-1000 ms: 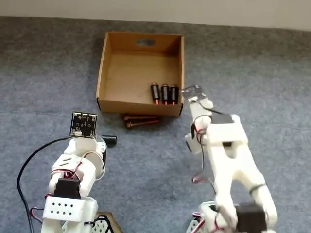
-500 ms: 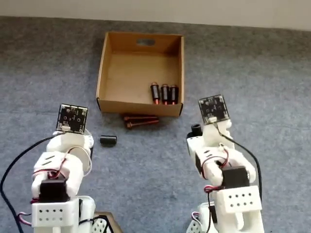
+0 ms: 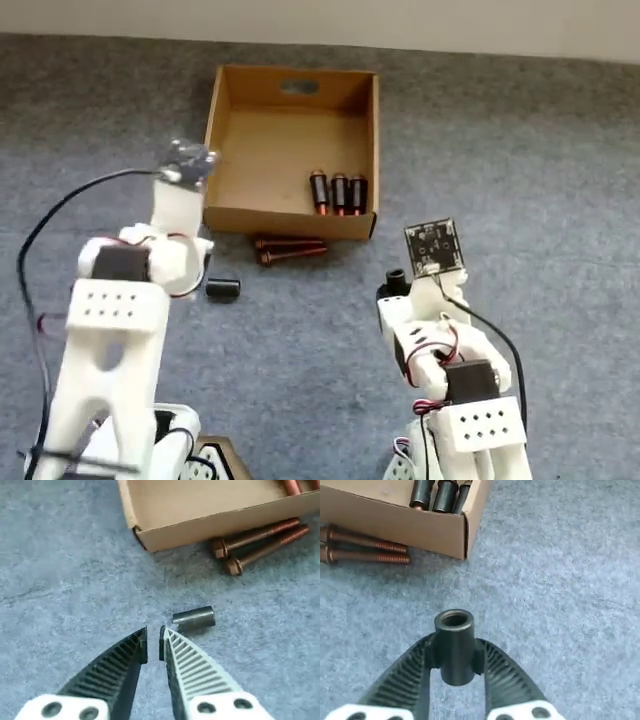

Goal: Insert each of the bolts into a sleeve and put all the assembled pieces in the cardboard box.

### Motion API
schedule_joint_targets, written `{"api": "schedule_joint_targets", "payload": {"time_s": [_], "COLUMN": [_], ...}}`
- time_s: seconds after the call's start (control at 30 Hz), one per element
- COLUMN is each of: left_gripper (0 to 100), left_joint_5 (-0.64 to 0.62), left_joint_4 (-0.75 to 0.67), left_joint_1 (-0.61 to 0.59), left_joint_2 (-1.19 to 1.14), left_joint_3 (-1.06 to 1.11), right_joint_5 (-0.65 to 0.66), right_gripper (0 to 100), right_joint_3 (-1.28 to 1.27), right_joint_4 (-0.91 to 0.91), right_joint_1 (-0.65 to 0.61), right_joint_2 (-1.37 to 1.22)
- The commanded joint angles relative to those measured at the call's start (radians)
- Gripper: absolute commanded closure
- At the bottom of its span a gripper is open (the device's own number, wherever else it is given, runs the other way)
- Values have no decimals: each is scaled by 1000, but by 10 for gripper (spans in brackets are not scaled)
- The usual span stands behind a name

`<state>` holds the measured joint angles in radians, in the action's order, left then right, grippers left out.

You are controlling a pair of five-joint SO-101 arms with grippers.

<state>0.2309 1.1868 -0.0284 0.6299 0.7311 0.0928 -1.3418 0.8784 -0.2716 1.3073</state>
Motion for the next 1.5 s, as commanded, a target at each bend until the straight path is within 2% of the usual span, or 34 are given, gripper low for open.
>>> {"api": "schedule_joint_targets", "payload": {"time_s": [0.0, 0.13, 0.33, 0.47, 0.8, 0.93, 1.27, 1.47], "left_gripper": [923, 923, 922, 922, 909, 833, 833, 833], "left_joint_5": [5, -11, -321, -433, -437, -437, -437, -437], "left_joint_4": [-3, -5, -25, -17, -17, -17, -29, -100], "left_joint_1": [120, 236, 251, 255, 254, 259, 255, 251], "left_joint_2": [-97, -229, -472, -611, -757, -757, -768, -768], "left_joint_3": [-68, -85, -268, -377, -515, -512, -466, -394], "right_joint_5": [-8, -5, -2, -2, -2, -2, -2, -2], "right_gripper": [994, 994, 994, 994, 994, 994, 993, 993], "right_joint_3": [-8, -24, -61, -61, -61, -61, -61, -61], "right_joint_4": [-18, -15, -16, -13, -13, -13, -13, -13], "right_joint_1": [-7, -5, -5, -5, -10, -10, -10, -10], "right_joint_2": [36, 79, 120, 124, 122, 122, 122, 122]}}
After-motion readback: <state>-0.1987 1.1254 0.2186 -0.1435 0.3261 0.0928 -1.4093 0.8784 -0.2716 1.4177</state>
